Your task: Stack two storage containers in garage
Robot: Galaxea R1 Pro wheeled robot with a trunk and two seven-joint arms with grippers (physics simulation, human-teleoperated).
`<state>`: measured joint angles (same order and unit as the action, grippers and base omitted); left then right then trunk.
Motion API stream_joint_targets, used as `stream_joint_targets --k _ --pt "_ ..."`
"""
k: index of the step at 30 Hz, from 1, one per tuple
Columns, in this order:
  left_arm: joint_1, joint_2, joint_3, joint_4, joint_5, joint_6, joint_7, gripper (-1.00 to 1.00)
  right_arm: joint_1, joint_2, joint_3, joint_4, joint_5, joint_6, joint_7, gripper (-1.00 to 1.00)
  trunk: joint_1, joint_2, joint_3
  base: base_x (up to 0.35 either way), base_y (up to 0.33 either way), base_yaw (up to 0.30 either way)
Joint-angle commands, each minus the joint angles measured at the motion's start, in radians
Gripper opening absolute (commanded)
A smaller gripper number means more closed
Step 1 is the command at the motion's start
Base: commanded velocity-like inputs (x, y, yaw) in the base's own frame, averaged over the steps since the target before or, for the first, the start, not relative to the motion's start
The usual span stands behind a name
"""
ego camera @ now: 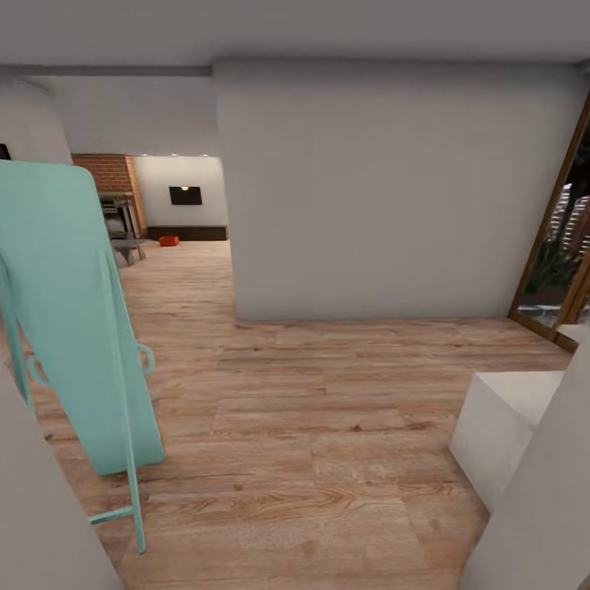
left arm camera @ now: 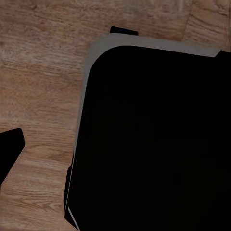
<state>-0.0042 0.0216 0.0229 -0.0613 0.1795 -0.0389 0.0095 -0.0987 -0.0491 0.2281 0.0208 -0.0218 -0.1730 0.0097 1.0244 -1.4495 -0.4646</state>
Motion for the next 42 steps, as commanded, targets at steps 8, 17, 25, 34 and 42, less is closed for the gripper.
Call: stream_joint_targets --k 8,17,25,34,42 --pt "0.0 -0.003 0.006 0.001 0.012 -0.001 0.001 1.0 0.001 -0.003 0.003 0.002 -0.003 -0.013 0.001 1.0 0.001 0.0 -0.001 0.202 0.0 0.0" --pt "0.0 0.002 0.006 0.001 0.013 0.0 0.0 1.0 0.001 0.011 0.004 0.003 0.0 -0.013 0.001 1.0 0.001 0.0 -0.001 0.0 0.0 0.0" --pt "0.0 0.005 0.005 0.002 0.015 0.008 0.0 1.0 0.0 0.022 0.006 0.004 0.004 -0.013 0.0 1.0 0.001 0.0 -0.001 0.14 0.0 0.0" --pt "0.0 0.005 0.005 0.004 0.015 0.013 0.0 1.0 0.0 0.023 0.006 0.004 0.005 -0.013 -0.002 1.0 0.001 0.0 -0.001 0.3 0.0 0.0" --pt "0.0 0.005 0.005 0.007 0.015 0.016 0.0 1.0 0.0 0.023 0.006 0.004 0.003 -0.013 -0.003 1.0 0.001 0.0 -0.001 0.315 0.0 0.0"
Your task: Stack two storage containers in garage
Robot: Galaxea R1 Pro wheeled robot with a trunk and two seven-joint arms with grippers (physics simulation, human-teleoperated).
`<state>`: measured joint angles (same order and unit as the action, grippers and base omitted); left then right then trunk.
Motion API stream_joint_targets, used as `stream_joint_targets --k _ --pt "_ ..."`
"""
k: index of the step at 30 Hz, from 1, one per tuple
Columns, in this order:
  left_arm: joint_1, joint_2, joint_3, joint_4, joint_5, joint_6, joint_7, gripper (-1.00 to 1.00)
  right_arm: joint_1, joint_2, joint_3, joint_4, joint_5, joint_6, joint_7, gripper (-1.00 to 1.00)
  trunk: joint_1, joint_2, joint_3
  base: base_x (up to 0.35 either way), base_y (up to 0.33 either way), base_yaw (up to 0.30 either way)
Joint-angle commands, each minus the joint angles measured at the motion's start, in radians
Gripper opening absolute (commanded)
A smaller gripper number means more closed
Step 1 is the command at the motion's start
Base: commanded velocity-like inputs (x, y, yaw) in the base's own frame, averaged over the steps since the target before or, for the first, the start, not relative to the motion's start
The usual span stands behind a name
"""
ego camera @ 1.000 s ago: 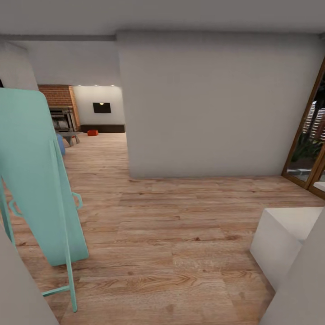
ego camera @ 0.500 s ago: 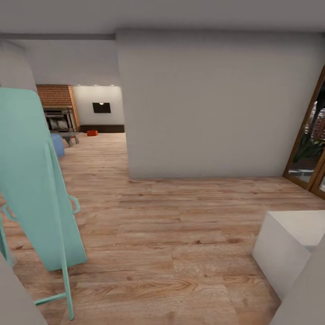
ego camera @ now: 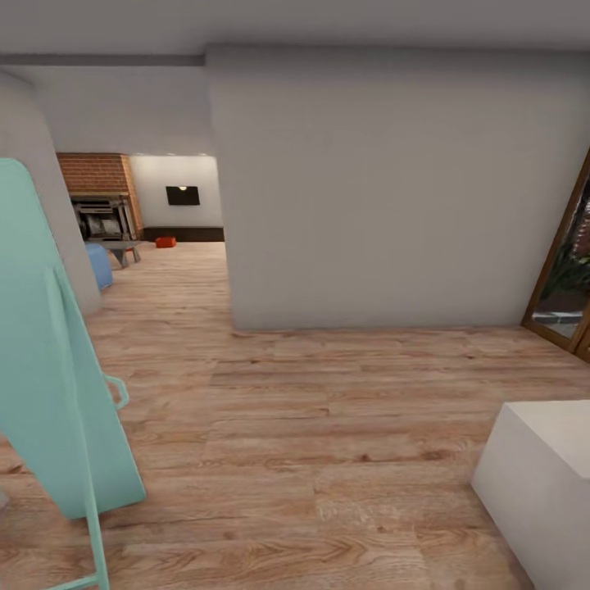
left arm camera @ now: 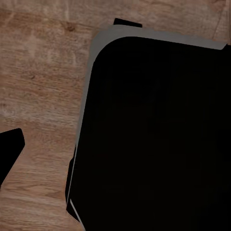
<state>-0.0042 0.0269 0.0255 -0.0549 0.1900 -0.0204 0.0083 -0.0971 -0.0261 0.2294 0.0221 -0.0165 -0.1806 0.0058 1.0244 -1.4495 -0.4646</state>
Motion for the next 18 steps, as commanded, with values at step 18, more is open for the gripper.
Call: stream_joint_targets --k 18 --pt "0.0 -0.002 0.002 -0.005 0.003 0.004 0.018 1.0 -0.001 0.0 0.005 0.002 -0.001 -0.005 0.001 1.0 0.001 0.0 -0.001 0.316 -0.024 0.0"
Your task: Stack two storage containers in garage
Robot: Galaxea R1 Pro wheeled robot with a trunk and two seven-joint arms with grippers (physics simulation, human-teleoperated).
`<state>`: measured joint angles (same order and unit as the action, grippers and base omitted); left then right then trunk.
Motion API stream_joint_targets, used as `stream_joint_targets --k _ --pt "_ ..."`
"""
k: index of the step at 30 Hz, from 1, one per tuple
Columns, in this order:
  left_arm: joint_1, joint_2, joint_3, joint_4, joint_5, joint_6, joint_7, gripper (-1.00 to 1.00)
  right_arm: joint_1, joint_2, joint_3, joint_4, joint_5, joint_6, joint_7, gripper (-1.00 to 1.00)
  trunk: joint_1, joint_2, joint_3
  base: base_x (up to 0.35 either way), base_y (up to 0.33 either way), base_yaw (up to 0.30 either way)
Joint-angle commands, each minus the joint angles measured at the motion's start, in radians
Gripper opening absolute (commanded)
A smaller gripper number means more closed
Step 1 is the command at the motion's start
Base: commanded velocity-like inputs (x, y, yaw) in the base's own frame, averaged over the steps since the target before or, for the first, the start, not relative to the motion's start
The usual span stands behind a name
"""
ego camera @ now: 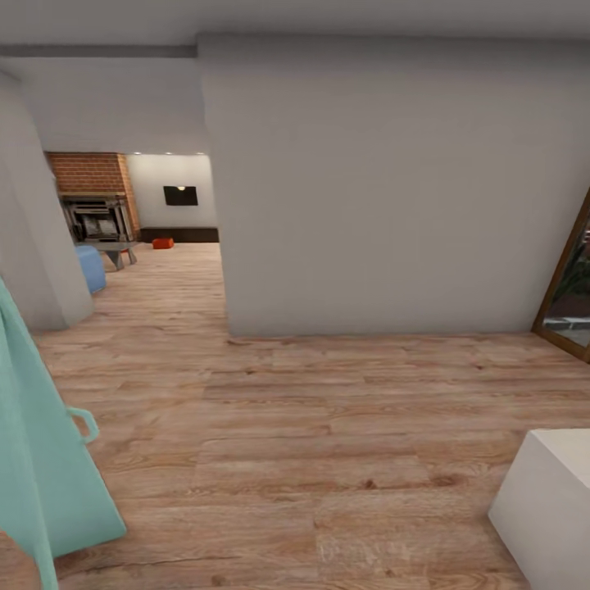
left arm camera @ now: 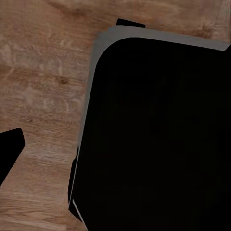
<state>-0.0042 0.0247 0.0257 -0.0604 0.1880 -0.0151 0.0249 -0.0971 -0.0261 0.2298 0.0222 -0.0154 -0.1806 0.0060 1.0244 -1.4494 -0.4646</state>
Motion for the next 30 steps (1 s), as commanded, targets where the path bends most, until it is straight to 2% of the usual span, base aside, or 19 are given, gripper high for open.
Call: stream_joint_targets --k 1,9,16,30 --pt "0.0 0.0 0.002 0.0 0.005 -0.002 0.002 1.0 -0.001 0.0 0.005 0.002 -0.001 -0.005 0.003 1.0 0.001 0.0 -0.001 0.316 -0.073 0.0" --pt "0.0 0.0 0.003 -0.005 0.005 -0.01 0.003 1.0 -0.001 0.001 0.003 0.002 -0.008 -0.007 0.002 1.0 0.001 0.0 -0.001 0.316 -0.04 0.0" --pt "0.0 -0.002 0.003 -0.01 0.02 -0.009 0.003 1.0 -0.001 0.001 0.006 0.003 -0.001 -0.005 0.0 1.0 0.001 0.0 -0.001 0.316 -0.001 0.021" --pt "0.0 -0.002 0.003 -0.009 0.022 -0.01 0.004 1.0 -0.001 0.0 0.006 0.004 -0.001 -0.005 0.0 1.0 0.001 0.0 -0.001 0.316 -0.018 0.244"
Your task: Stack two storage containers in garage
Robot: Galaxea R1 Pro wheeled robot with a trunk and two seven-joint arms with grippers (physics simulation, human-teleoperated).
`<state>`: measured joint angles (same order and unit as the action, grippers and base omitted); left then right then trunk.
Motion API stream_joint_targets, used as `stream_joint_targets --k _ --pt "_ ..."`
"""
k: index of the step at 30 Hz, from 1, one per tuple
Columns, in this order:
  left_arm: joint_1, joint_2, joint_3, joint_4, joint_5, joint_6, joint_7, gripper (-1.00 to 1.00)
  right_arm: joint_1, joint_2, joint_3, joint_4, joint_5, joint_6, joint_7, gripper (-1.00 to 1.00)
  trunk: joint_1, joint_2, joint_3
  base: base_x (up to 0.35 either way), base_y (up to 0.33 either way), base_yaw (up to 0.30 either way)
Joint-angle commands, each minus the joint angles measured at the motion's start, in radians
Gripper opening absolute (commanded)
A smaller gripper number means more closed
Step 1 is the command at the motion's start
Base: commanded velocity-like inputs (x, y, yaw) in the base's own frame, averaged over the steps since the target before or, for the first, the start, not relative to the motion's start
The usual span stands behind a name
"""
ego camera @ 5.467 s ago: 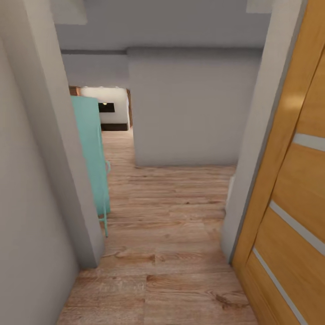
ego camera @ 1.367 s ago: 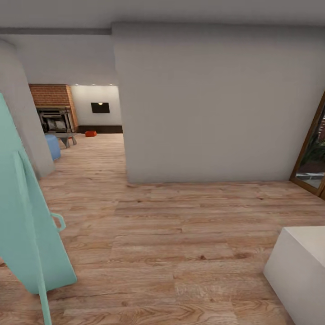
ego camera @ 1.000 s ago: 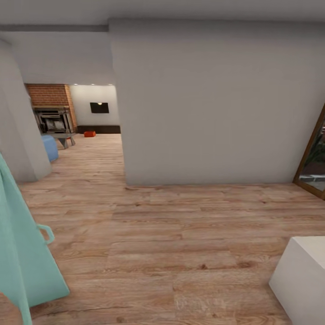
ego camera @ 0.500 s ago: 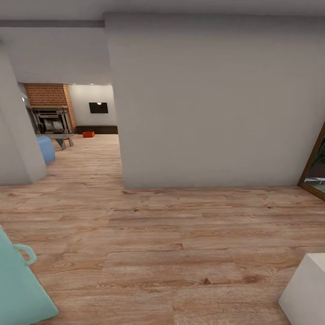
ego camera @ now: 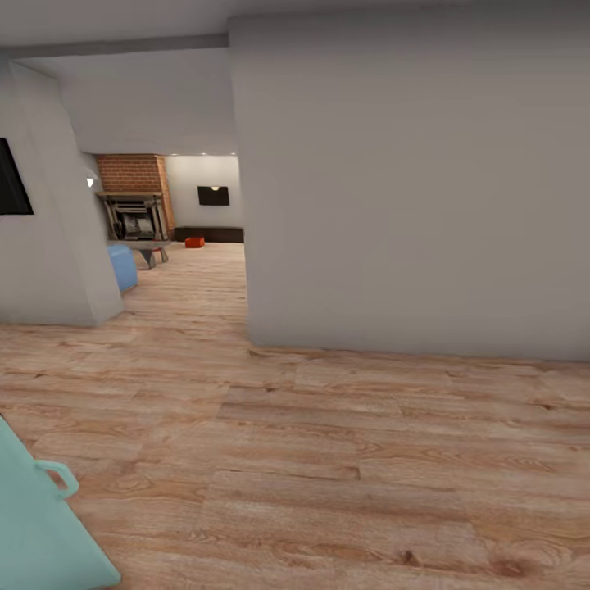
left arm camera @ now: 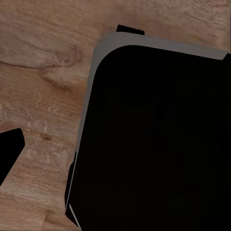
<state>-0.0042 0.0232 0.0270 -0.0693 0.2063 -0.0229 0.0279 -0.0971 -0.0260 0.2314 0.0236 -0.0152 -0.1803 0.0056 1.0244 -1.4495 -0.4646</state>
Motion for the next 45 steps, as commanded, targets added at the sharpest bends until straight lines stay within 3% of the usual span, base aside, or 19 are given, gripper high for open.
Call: stream_joint_targets --k 1,12,19,30,45 --pt "0.0 0.0 0.002 0.0 0.004 -0.002 0.001 1.0 -0.001 0.0 0.005 0.003 -0.002 -0.005 0.001 1.0 0.001 0.0 -0.001 0.316 -0.068 0.273" --pt "0.0 0.0 0.002 0.0 0.004 -0.003 0.01 1.0 -0.001 0.0 0.004 0.003 -0.003 -0.007 0.001 1.0 0.001 0.0 -0.001 0.316 -0.076 0.082" --pt "0.0 -0.002 0.004 0.0 0.005 -0.003 0.07 1.0 -0.001 0.0 0.006 0.003 -0.002 -0.005 0.001 1.0 0.001 0.0 -0.001 0.316 -0.083 0.002" --pt "0.0 0.0 0.002 0.0 0.005 -0.003 0.078 1.0 -0.001 0.001 0.006 0.003 -0.002 -0.005 0.001 1.0 0.001 0.0 -0.001 0.316 -0.084 0.014" --pt "0.0 0.0 0.002 0.0 0.005 -0.003 0.078 1.0 -0.001 0.001 0.005 0.003 -0.008 -0.007 -0.001 1.0 0.001 0.0 -0.001 0.316 -0.084 0.263"
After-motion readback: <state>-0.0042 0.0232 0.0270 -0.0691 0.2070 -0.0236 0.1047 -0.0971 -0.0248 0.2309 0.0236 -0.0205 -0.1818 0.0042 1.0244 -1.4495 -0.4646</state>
